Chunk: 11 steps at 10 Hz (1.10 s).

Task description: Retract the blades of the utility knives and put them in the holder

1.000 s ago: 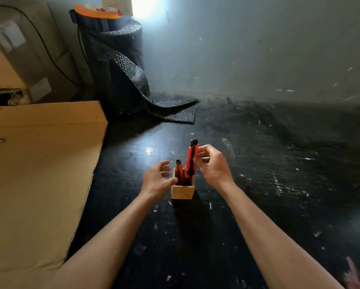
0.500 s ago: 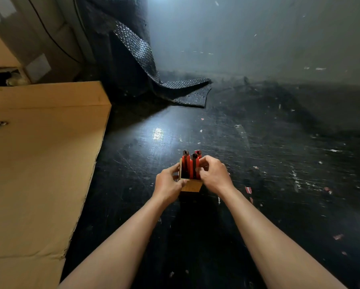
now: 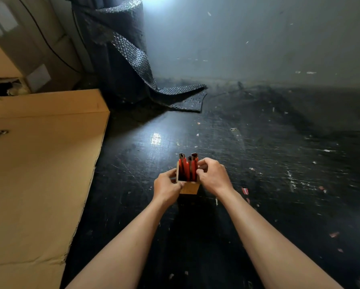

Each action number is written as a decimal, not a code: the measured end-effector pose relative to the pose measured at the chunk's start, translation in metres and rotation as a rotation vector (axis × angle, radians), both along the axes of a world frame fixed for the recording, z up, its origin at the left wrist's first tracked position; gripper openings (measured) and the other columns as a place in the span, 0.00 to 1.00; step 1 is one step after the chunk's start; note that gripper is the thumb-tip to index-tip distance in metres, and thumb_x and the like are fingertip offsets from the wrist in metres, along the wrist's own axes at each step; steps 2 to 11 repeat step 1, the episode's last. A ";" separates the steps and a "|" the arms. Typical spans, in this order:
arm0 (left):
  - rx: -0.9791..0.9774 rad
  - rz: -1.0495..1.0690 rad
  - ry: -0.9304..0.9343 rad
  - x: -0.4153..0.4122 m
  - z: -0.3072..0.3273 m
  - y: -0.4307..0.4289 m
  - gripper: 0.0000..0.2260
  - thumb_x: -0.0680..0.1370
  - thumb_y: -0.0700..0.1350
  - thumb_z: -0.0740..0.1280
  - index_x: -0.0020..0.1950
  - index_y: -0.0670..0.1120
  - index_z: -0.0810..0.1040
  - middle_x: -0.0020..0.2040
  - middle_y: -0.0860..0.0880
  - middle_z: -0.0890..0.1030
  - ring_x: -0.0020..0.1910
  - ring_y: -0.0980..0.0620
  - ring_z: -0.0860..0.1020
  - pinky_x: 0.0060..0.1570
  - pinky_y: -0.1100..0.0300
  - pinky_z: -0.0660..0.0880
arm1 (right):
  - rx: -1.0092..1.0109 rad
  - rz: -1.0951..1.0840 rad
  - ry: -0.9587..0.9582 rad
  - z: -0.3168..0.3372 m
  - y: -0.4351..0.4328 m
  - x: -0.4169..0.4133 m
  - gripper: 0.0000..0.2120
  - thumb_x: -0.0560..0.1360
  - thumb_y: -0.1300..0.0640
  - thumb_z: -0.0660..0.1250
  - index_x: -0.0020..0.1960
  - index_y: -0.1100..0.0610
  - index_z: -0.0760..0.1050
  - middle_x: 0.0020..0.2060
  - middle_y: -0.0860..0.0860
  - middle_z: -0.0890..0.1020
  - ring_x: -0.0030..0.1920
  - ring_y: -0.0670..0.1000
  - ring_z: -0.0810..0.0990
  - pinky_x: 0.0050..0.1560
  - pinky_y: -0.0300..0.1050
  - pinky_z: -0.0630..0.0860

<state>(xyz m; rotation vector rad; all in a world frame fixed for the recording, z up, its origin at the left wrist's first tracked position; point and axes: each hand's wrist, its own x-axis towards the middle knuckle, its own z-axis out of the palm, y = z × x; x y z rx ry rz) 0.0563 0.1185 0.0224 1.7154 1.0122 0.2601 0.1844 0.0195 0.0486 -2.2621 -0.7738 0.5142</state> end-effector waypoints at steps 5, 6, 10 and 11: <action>0.011 0.033 0.043 -0.007 -0.002 -0.004 0.28 0.75 0.41 0.76 0.74 0.44 0.74 0.68 0.45 0.81 0.62 0.48 0.82 0.63 0.50 0.79 | 0.019 0.004 -0.002 0.009 -0.007 -0.002 0.10 0.77 0.59 0.68 0.57 0.56 0.80 0.51 0.51 0.85 0.53 0.50 0.83 0.50 0.42 0.79; 0.011 0.033 0.043 -0.007 -0.002 -0.004 0.28 0.75 0.41 0.76 0.74 0.44 0.74 0.68 0.45 0.81 0.62 0.48 0.82 0.63 0.50 0.79 | 0.019 0.004 -0.002 0.009 -0.007 -0.002 0.10 0.77 0.59 0.68 0.57 0.56 0.80 0.51 0.51 0.85 0.53 0.50 0.83 0.50 0.42 0.79; 0.011 0.033 0.043 -0.007 -0.002 -0.004 0.28 0.75 0.41 0.76 0.74 0.44 0.74 0.68 0.45 0.81 0.62 0.48 0.82 0.63 0.50 0.79 | 0.019 0.004 -0.002 0.009 -0.007 -0.002 0.10 0.77 0.59 0.68 0.57 0.56 0.80 0.51 0.51 0.85 0.53 0.50 0.83 0.50 0.42 0.79; 0.011 0.033 0.043 -0.007 -0.002 -0.004 0.28 0.75 0.41 0.76 0.74 0.44 0.74 0.68 0.45 0.81 0.62 0.48 0.82 0.63 0.50 0.79 | 0.019 0.004 -0.002 0.009 -0.007 -0.002 0.10 0.77 0.59 0.68 0.57 0.56 0.80 0.51 0.51 0.85 0.53 0.50 0.83 0.50 0.42 0.79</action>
